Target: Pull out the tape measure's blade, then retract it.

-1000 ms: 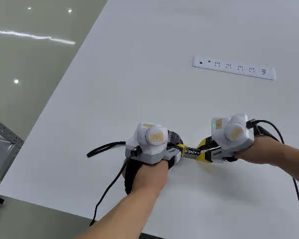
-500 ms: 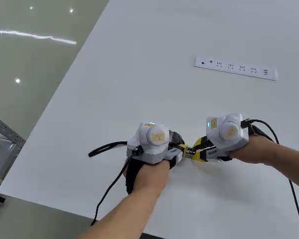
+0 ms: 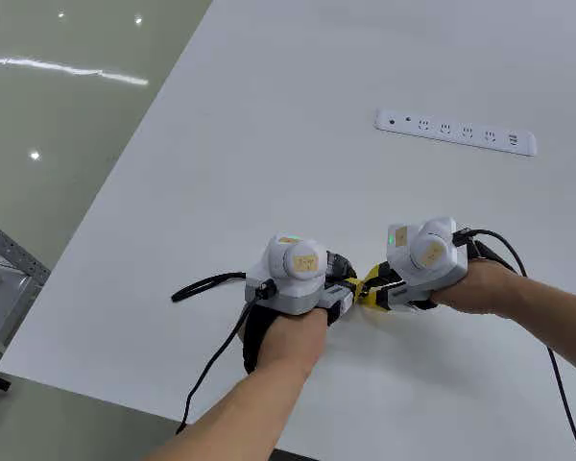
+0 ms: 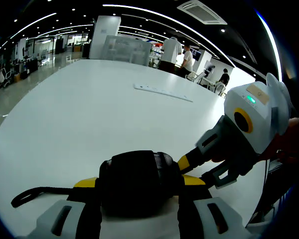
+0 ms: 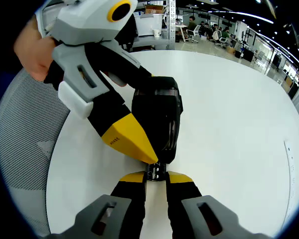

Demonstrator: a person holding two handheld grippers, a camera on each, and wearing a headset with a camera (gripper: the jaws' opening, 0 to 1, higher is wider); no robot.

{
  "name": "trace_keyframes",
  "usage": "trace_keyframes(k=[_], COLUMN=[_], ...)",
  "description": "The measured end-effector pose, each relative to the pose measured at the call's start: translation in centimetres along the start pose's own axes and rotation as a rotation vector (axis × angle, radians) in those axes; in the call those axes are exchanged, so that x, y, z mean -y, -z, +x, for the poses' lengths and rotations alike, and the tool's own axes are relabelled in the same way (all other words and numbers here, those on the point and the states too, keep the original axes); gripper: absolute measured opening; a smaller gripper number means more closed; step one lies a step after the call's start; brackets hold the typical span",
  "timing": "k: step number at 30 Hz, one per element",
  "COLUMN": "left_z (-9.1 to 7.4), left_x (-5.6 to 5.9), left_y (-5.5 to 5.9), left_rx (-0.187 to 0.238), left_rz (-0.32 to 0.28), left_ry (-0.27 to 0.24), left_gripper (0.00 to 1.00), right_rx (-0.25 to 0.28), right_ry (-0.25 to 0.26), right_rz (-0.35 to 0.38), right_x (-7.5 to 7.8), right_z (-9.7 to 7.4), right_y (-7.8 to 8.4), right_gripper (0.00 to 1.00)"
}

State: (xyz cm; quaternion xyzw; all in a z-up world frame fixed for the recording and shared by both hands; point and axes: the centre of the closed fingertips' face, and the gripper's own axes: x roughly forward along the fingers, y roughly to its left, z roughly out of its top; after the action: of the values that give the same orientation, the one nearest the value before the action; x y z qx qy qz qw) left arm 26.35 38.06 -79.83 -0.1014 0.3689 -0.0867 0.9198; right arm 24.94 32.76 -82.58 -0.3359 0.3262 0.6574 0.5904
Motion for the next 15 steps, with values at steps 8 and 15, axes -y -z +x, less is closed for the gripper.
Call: trace_keyframes(k=[8, 15], left_z=[0.03, 0.03], left_x=[0.00, 0.00], left_y=[-0.03, -0.04], left_rx=[-0.002, -0.002], left_rz=[-0.001, -0.002], left_ry=[0.002, 0.003], left_gripper=[0.58, 0.58], right_rx=[0.002, 0.001], right_ry=[0.003, 0.010], right_rz=[-0.002, 0.008], right_x=[0.00, 0.02], right_z=[0.40, 0.44], right_y=[-0.62, -0.65], right_gripper=[0.12, 0.12])
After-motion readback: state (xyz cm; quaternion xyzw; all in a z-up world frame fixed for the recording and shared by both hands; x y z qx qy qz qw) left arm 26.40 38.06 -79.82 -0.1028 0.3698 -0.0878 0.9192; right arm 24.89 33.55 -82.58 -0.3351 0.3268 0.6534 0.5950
